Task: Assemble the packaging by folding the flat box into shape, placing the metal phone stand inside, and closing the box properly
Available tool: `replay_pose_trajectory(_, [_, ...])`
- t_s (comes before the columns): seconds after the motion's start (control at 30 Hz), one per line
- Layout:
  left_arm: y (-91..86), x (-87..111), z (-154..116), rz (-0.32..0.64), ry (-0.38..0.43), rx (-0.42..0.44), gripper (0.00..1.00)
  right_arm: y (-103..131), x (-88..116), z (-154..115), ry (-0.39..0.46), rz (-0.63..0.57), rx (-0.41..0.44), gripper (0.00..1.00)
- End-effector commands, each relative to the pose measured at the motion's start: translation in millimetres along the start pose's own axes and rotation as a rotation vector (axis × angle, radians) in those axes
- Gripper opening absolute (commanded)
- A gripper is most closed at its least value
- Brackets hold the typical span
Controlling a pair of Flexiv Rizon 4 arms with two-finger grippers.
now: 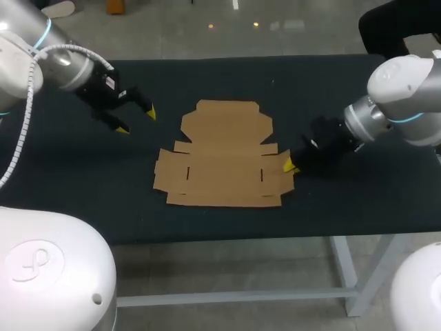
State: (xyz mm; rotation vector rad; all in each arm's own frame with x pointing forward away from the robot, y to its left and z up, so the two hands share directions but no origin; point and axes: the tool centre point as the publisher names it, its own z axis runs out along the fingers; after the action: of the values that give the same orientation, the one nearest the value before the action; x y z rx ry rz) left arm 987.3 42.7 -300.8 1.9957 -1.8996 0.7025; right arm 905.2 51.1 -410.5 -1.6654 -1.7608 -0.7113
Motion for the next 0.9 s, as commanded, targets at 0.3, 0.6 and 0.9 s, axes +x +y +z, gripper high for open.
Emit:
replay_pose_trajectory(0.3, [-0.4,0.3,-0.7,0.0,-0.002,-0.003,1.0,20.4,-2.9,-4.7,-0.001,-0.019,0.054,0.0])
replay_pose_trajectory(0.6, [-0.4,0.3,-0.7,0.0,-0.002,-0.003,1.0,17.6,-1.1,-3.0,0.001,-0.012,0.037,0.0])
replay_pose_trajectory(0.9, [-0.4,0.3,-0.7,0.0,-0.002,-0.003,1.0,14.6,-5.4,-4.9,0.009,0.026,0.001,0.0])
